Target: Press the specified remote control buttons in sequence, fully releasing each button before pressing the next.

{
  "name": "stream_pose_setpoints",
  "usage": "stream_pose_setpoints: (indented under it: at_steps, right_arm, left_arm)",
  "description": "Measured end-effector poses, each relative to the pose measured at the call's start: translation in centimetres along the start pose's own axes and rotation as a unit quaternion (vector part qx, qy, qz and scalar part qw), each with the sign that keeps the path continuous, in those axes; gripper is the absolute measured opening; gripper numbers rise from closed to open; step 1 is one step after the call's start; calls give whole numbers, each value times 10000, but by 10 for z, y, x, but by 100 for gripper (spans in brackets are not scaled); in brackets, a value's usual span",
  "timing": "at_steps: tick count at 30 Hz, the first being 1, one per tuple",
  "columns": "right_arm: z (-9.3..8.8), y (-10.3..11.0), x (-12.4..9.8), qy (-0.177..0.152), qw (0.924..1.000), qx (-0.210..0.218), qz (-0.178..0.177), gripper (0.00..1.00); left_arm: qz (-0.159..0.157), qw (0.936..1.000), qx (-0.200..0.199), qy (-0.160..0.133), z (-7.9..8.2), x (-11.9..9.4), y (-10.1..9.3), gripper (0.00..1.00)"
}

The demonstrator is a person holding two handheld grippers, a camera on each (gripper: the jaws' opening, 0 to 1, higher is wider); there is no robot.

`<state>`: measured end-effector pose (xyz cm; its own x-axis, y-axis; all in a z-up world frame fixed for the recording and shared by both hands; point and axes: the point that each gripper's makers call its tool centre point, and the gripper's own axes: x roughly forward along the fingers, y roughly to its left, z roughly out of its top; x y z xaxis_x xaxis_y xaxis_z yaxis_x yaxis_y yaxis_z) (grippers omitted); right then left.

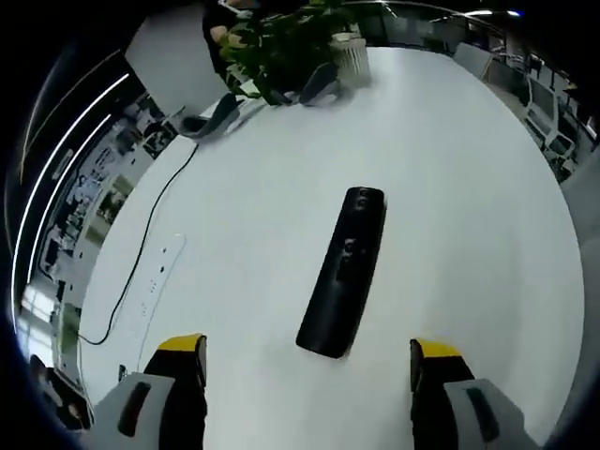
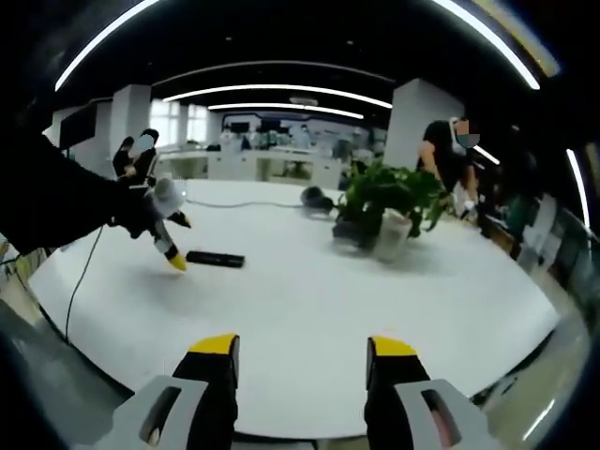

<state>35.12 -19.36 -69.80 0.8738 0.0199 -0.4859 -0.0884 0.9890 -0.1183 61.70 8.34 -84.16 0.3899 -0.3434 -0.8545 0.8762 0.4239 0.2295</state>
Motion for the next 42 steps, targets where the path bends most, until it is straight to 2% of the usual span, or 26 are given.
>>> stream_pose_setpoints:
  at_steps: [3,7,10,15,23,24,26,28,30,34,36,38,40,41,42]
  right_arm:
    - [3,-2,0,-100,9999,-17,-54,66]
    - [6,-5,-1,-221,9996,-14,-165,79]
    - [10,-9,-1,-344,9991,-12,-251,89]
    - [18,-8,-3,-623,9977,-1,-249,98]
    - [24,-8,-5,-805,9964,51,-254,99]
    - [23,-8,-6,-792,9965,70,-269,99]
    - [23,-9,-6,-789,9964,133,-286,99]
    - [22,-10,-7,-773,9964,188,-299,99]
    - [21,-10,-7,-741,9966,201,-307,99]
    - [21,-7,-7,-732,9969,179,-234,99]
    - [24,-7,-9,-817,9962,141,-274,99]
    - [24,-7,-10,-838,9960,174,-266,99]
    - [24,-7,-10,-841,9959,205,-252,99]
    - [24,-7,-10,-837,9960,210,-243,99]
    - [24,-6,-10,-822,9961,198,-234,99]
  left_arm:
    - [36,9996,-78,-287,0,-16,-12,100]
    - [479,9957,-154,-783,5,-39,-12,100]
    - [499,9927,-518,-973,3,-61,-21,100]
    - [937,9782,-882,-1630,7,-113,-29,100]
    - [1178,9568,-1574,-2140,-2,-176,-50,100]
    - [1248,9512,-1784,-2187,-4,-182,-50,100]
    - [1324,9377,-1981,-2530,0,-200,-54,100]
    - [1386,9311,-2104,-2638,-1,-217,-62,100]
    - [1438,9295,-2090,-2679,-2,-228,-71,100]
    - [1814,9248,-2016,-2666,-13,-250,-87,100]
    - [1961,9179,-2104,-2734,-19,-258,-97,100]
    - [2074,9083,-2284,-2823,-26,-266,-106,100]
    - [2041,9049,-2414,-2848,-32,-269,-116,100]
    - [1822,9060,-2631,-2768,-36,-266,-129,100]
    - [1775,9067,-2669,-2741,-37,-266,-135,100]
